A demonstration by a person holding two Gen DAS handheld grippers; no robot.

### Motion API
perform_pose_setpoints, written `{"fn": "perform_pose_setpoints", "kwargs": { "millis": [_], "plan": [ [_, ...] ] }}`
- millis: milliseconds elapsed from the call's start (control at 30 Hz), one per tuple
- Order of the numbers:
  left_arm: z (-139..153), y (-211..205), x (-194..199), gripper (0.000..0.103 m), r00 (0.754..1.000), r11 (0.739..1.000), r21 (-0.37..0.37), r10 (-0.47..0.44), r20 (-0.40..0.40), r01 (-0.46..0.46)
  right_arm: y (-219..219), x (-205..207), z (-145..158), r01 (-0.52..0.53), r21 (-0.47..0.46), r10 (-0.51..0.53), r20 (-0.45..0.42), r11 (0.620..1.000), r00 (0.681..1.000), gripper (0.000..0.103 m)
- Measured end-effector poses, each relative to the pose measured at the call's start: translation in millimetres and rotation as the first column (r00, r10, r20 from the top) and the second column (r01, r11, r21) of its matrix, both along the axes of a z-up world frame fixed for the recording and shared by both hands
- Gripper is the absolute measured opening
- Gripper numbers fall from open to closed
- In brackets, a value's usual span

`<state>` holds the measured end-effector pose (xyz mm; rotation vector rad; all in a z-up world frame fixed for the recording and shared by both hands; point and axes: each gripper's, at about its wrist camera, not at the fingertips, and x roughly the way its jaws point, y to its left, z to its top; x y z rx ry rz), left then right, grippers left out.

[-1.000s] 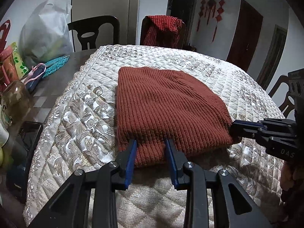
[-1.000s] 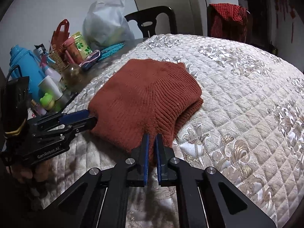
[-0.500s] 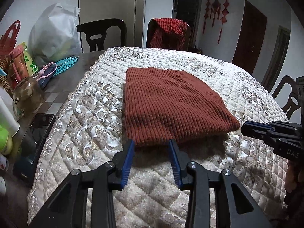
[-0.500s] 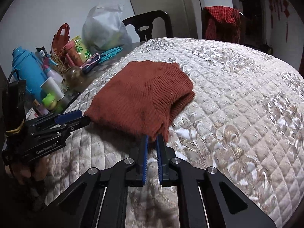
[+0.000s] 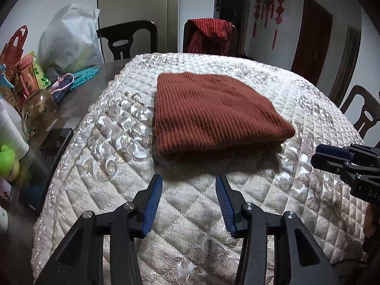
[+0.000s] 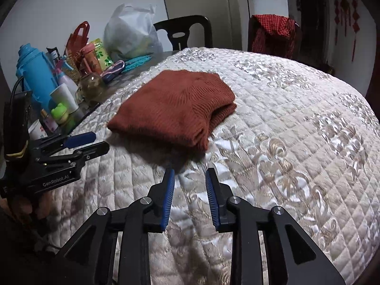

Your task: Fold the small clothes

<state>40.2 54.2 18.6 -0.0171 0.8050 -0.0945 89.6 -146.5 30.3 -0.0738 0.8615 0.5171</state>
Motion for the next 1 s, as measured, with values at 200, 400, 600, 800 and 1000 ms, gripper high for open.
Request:
{"fn": "perform_pose_setpoints", "kwargs": {
  "millis": [200,400,600,800,1000],
  "plan": [
    [-10.6,-0.9,5.0,0.049,0.999,1.0,0.003,0.009,-0.036,-0.009,3.0,1.4,-14.9,0.009,-0.049,-0.009,-0.003,0.999,1.0,0.029],
    [-12.8,-0.4,6.2,0.049,0.998,0.999,0.016,0.03,-0.049,-0.029,5.3,3.1,-24.8,0.018,-0.075,-0.019,-0.02,0.997,1.0,0.029],
    [-15.6,-4.3,10.5,0.051,0.997,0.998,0.053,0.037,-0.066,-0.033,4.6,6.3,-27.8,0.022,-0.085,-0.025,-0.033,0.996,0.999,0.029],
    [-17.0,-3.0,11.6,0.058,0.996,0.997,0.062,0.048,-0.069,-0.044,8.1,6.5,-28.5,0.01,-0.095,-0.013,-0.031,0.995,0.999,0.035],
    [-17.2,-2.5,10.7,0.059,0.996,0.997,0.064,0.05,-0.069,-0.046,10.6,5.5,-29.3,0.004,-0.098,-0.007,-0.03,0.995,1.0,0.038]
  ]
}}
